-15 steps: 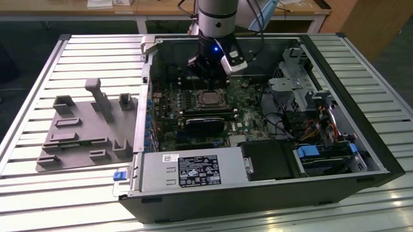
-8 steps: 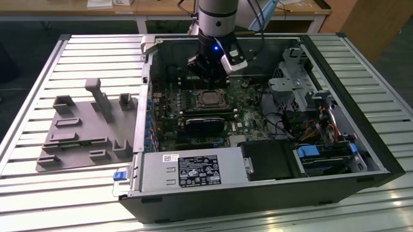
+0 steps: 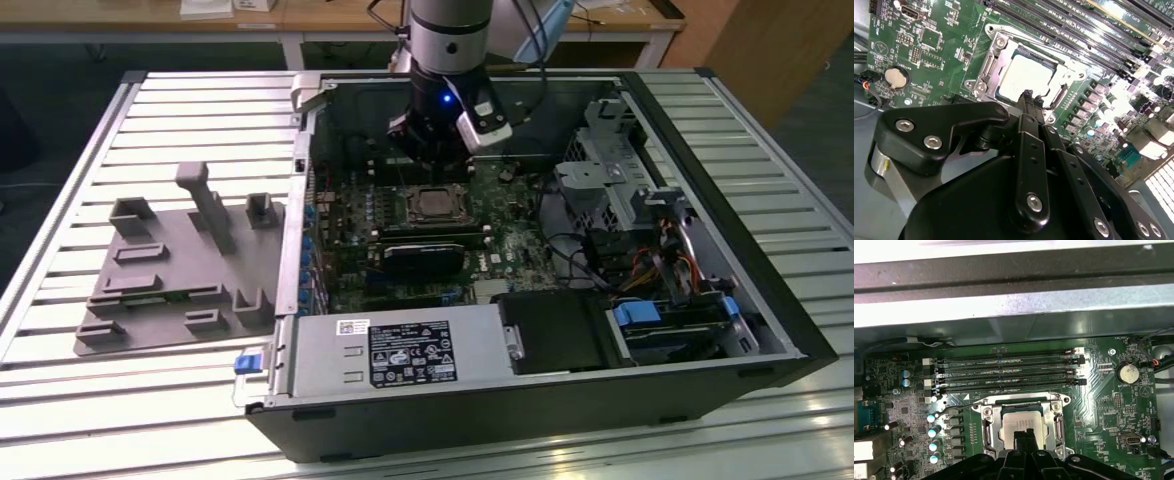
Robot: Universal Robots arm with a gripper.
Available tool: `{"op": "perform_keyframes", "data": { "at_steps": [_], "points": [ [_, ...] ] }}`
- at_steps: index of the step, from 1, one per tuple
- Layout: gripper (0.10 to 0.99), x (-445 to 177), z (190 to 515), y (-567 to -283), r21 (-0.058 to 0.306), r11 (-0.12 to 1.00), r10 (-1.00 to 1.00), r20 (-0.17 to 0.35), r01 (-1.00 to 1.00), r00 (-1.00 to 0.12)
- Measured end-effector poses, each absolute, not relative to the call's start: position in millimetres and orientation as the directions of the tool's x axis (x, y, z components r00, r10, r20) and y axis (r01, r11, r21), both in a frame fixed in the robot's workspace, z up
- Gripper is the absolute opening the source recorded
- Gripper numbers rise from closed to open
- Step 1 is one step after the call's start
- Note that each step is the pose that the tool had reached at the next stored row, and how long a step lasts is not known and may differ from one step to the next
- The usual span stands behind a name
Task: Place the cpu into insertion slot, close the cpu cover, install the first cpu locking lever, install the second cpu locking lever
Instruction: 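Install the first cpu locking lever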
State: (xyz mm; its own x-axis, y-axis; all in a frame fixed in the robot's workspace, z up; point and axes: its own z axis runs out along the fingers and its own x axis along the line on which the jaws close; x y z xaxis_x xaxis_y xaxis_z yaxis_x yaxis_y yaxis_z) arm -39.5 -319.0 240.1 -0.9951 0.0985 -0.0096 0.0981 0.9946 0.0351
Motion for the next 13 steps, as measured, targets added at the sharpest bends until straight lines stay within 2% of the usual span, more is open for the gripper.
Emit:
{"op": "perform_keyframes", "data": {
  "at_steps": [13],
  "points": [
    [0.102,-39.9,246.5,-318.9,0.035,0.995,0.099,-0.010,0.098,-0.995]
  ]
}}
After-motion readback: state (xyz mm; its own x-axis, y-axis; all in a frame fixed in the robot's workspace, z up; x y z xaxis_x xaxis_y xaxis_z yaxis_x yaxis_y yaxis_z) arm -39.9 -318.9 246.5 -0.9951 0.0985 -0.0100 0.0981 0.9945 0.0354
